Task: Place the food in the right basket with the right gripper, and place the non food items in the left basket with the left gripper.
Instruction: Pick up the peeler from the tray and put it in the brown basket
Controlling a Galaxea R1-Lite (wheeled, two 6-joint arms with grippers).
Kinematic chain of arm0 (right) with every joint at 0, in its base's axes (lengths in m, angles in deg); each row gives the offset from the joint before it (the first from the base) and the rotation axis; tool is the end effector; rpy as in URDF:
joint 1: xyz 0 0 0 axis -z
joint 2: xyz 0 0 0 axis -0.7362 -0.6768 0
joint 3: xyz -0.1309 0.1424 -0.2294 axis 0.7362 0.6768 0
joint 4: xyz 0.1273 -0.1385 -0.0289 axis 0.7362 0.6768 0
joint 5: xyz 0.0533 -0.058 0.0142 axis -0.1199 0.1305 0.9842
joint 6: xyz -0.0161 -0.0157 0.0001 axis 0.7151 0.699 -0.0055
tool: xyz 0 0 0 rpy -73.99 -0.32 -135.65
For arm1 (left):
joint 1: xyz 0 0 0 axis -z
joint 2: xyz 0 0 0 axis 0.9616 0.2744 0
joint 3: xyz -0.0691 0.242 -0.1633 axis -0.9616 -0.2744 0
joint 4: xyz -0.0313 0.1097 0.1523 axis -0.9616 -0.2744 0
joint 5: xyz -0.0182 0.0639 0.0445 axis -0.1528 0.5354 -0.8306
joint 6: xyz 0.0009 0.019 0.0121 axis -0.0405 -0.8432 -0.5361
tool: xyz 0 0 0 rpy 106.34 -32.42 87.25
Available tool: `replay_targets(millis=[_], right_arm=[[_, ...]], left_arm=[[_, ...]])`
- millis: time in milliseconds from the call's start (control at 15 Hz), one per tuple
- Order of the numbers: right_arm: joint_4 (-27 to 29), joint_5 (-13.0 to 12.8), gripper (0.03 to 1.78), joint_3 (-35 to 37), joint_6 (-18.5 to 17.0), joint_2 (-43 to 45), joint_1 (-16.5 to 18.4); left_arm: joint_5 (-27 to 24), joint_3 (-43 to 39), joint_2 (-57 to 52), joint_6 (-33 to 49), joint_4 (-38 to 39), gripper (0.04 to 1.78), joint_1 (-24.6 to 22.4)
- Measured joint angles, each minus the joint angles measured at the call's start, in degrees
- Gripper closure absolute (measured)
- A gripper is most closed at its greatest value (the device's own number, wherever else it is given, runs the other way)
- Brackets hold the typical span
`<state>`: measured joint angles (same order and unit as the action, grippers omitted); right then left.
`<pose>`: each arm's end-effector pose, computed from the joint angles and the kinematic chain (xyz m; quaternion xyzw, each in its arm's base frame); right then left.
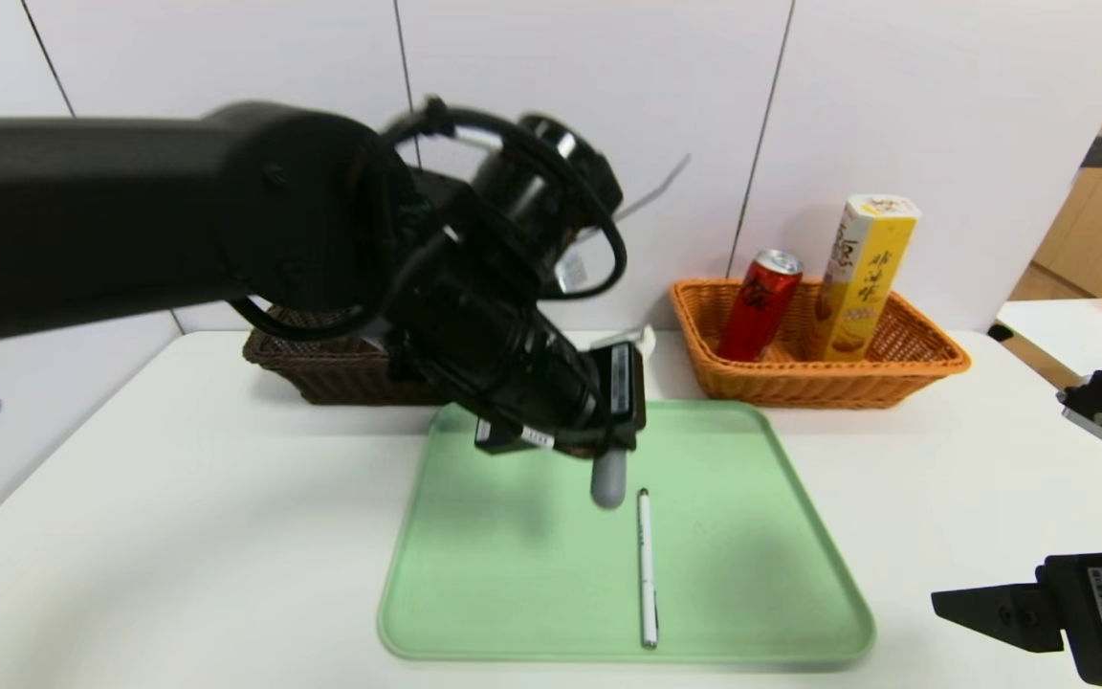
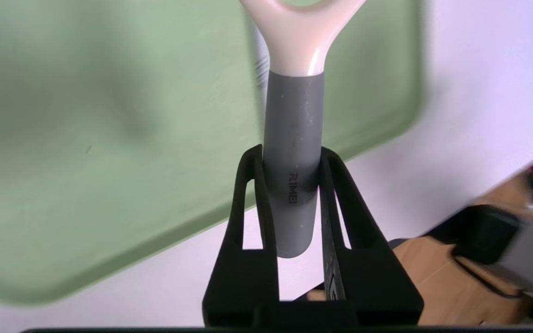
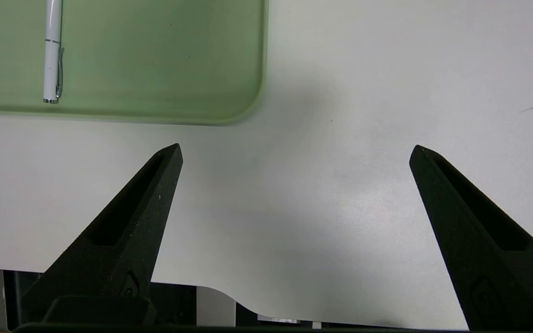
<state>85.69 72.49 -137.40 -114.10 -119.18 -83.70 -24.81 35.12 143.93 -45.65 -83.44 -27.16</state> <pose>0.1138 0.0760 0.2266 0.0198 0.4565 0.0402 0.8886 0.2427 -0.2647 0.2654 -0.1466 0.4916 -0.2870 0.8090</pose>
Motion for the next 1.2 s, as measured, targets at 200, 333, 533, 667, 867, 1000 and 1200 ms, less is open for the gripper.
replay_targets(millis=[200,333,533,667,867,1000,1200], right_arm=[[0.0,0.0,0.11,0.1,0.0,-0.1,0.0],[0.0,0.0,0.11,0.1,0.0,-0.1,0.0],[-0.1,0.0,0.11,0.1,0.0,-0.2,0.0],[0.0,0.0,0.11,0.1,0.2,-0.2,0.0],[-0.1,0.0,0.11,0.1,0.2,-0.3,0.0],[0.0,-0.1,0.11,0.1,0.3,-0.3,0.0],[0.0,-0.2,0.11,0.1,0.3,-0.1,0.0]], left_arm=[[0.1,5.8,-4.9,1.1,8.9,1.53,-2.6],[4.5,7.1,-6.4,1.4,15.3,1.53,-7.0],[13.6,7.4,-5.0,1.3,17.1,1.53,-16.2],[16.2,7.0,-2.2,1.4,15.6,1.53,-23.0],[20.3,6.8,3.4,1.2,14.5,1.53,-30.1],[20.7,6.7,6.8,1.2,14.7,1.53,-32.8],[20.8,6.7,10.9,1.5,15.0,1.53,-34.5]])
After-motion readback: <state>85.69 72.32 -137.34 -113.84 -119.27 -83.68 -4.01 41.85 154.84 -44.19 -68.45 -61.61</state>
